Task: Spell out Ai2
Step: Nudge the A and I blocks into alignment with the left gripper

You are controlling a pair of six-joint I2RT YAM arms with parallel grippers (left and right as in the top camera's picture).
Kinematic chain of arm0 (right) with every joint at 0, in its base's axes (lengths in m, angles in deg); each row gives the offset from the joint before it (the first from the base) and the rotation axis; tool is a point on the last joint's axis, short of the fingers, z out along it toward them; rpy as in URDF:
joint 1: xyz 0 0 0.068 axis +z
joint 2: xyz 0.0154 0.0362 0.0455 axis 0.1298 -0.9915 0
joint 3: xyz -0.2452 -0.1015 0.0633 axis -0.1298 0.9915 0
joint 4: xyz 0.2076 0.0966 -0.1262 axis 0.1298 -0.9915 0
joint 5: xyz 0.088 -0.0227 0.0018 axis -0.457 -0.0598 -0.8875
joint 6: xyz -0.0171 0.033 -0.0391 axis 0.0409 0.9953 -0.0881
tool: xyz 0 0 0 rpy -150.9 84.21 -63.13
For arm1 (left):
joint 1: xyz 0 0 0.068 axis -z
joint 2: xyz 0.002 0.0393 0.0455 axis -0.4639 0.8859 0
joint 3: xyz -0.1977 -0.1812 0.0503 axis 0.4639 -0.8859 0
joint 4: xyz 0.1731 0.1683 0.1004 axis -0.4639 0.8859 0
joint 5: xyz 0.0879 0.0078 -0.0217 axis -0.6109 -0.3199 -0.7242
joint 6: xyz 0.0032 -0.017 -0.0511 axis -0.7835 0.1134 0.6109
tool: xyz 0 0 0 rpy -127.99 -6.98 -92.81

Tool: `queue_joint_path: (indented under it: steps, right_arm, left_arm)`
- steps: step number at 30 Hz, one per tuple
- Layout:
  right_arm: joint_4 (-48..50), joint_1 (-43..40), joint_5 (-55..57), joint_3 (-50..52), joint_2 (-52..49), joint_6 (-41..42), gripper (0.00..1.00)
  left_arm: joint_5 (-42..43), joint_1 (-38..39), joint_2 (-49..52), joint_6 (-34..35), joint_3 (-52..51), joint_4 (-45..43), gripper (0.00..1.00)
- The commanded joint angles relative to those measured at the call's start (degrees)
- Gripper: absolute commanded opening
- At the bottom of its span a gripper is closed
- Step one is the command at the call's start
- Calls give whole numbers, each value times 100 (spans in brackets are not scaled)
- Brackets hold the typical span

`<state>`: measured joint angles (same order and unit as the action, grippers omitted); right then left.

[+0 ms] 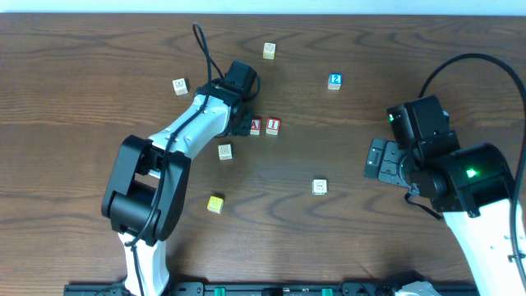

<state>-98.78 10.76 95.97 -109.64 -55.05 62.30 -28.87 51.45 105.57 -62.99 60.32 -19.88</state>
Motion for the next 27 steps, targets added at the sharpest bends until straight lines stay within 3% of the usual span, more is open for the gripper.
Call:
queue_joint_path:
  steps: [1, 4, 6, 27]
  right_arm:
    - [-9, -35, 120, 26, 57, 70, 99]
    - [-7, -35, 120, 26, 57, 70, 99]
    - [-7, -35, 120, 26, 57, 70, 99]
    - [-7, -35, 120, 26, 57, 70, 99]
  left_arm:
    - [387, -11, 46, 131, -28, -48, 46]
    - [409, -11, 46, 236, -28, -90, 45]
    - [415, -11, 46, 236, -28, -94, 36]
    - [680, 151, 46, 341, -28, -227, 43]
